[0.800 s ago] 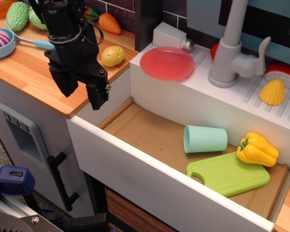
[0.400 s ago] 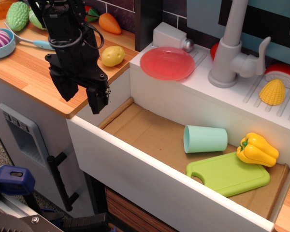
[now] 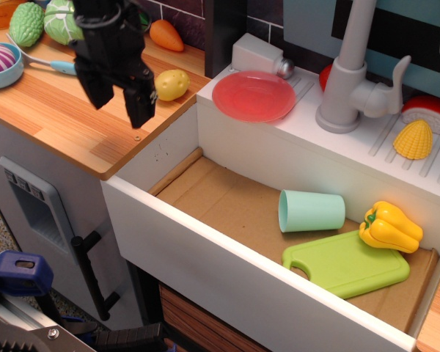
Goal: Put potato on plate
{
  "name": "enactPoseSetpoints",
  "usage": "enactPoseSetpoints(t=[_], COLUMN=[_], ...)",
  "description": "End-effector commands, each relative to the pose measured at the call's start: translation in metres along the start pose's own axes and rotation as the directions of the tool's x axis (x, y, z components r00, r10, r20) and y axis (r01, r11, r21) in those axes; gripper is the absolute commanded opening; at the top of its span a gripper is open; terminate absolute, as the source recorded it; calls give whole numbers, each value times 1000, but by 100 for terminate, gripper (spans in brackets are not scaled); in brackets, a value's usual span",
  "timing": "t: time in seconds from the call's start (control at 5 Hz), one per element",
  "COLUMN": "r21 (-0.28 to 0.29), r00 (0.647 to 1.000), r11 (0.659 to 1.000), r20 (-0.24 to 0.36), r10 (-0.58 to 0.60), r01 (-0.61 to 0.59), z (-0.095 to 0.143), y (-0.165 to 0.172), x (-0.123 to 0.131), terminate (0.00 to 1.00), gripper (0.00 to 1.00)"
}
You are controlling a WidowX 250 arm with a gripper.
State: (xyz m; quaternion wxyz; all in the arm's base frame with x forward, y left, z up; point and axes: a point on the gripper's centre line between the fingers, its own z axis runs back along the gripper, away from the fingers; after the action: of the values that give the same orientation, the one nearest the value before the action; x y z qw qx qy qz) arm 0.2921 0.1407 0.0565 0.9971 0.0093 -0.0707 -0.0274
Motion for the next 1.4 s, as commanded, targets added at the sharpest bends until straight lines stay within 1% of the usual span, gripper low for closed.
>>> enactPoseSetpoints(t=[0.0,0.4,0.6,0.8,1.0,1.2], r21=[2,28,23,-16,-12,-23], r00=[995,983,978,977,976,973], r11=[997,987,983,984,985,983], r20=[61,86,104,123,140,149], r10=[-83,-161,-183,-176,-169,-178], r01=[83,159,181,179,172,183], z=[11,5,-1,-11,-16,-26], y=[21,36,40,40,35,36], x=[36,64,75,79,90,95], terminate=[0,0,0,0,0,0], gripper=[100,100,100,100,100,100])
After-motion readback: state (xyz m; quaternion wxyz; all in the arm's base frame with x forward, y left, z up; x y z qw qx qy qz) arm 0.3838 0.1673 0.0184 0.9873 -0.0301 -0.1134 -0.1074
